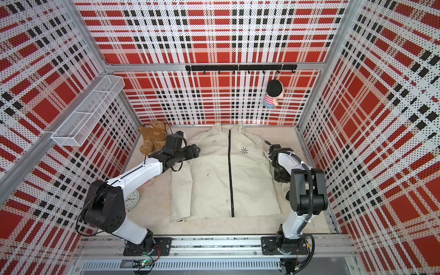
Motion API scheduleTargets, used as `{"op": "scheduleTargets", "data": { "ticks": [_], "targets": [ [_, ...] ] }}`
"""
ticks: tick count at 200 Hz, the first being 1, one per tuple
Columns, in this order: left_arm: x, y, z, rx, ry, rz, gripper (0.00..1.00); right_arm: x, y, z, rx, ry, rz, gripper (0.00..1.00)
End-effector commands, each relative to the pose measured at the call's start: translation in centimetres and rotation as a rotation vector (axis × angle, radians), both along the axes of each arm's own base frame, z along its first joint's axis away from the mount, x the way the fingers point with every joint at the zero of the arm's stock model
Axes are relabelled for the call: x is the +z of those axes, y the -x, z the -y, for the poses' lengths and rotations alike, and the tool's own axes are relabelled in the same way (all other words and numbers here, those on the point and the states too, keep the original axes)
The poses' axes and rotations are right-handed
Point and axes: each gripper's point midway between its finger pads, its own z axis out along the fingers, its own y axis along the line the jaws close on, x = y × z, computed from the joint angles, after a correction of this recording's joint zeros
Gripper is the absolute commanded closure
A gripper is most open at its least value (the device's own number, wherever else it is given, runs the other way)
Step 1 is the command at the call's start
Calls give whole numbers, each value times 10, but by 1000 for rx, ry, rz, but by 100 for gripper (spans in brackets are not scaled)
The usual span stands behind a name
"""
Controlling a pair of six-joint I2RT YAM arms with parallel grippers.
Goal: Unzip the jacket
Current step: Flatten out the jacket at the center of the board.
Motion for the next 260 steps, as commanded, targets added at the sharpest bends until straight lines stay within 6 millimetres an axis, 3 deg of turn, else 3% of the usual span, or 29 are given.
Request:
{"op": "scheduleTargets", "data": {
  "ticks": [1, 21, 38, 45, 54, 65, 81, 92, 101, 108, 119, 132, 140, 153, 163, 182, 194, 204, 236, 260],
  "targets": [
    [5, -8, -4, -2, 58, 27, 20, 89, -38, 31, 138, 382, -28, 100],
    [11, -13, -6, -6, 65, 37, 21, 166, -94, 5, 366, 611, 40, 100],
    [14, -14, -9, -10, 52, 39, 22, 188, -124, -33, 570, 686, 106, 100],
    [14, -14, -12, -7, 44, 38, 21, 180, -128, -47, 649, 684, 123, 100],
    [14, -12, -15, -1, 31, 38, 21, 156, -127, -62, 723, 649, 119, 100],
    [15, -10, -19, 6, 18, 41, 20, 112, -115, -70, 735, 537, 90, 99],
    [16, -7, -26, 24, -6, 43, 19, 39, -81, -79, 659, 257, 13, 94],
    [17, -5, -29, 28, -14, 47, 17, -3, -57, -94, 636, 77, -42, 81],
    [17, -4, -33, 34, -34, 45, 16, -22, -42, -111, 619, -59, -67, 58],
    [19, -4, -35, 35, -51, 44, 15, -25, -37, -123, 597, -144, -45, 49],
    [19, -4, -39, 43, -76, 41, 13, -13, -37, -145, 585, -278, 35, 38],
    [23, -6, -44, 58, -98, 40, 12, 25, -47, -164, 586, -386, 205, 7],
    [25, -6, -45, 63, -104, 45, 11, 54, -54, -170, 582, -441, 318, 0],
    [28, -7, -45, 68, -105, 51, 10, 98, -62, -164, 534, -517, 483, 0],
    [30, -7, -45, 71, -101, 55, 10, 125, -64, -143, 446, -534, 585, 0],
    [33, -6, -37, 54, -94, 66, 10, 152, -52, -95, 221, -570, 728, 6],
    [34, -6, -31, 40, -91, 74, 10, 148, -36, -69, 52, -606, 765, 10],
    [36, -6, -24, 26, -86, 82, 10, 139, -23, -58, -69, -662, 785, 10],
    [42, -7, -3, -15, -39, 107, 10, 102, 8, -61, -215, -739, 749, 11],
    [44, -7, 11, -49, 26, 129, 9, 75, 27, -55, -256, -687, 653, 24]
  ]
}}
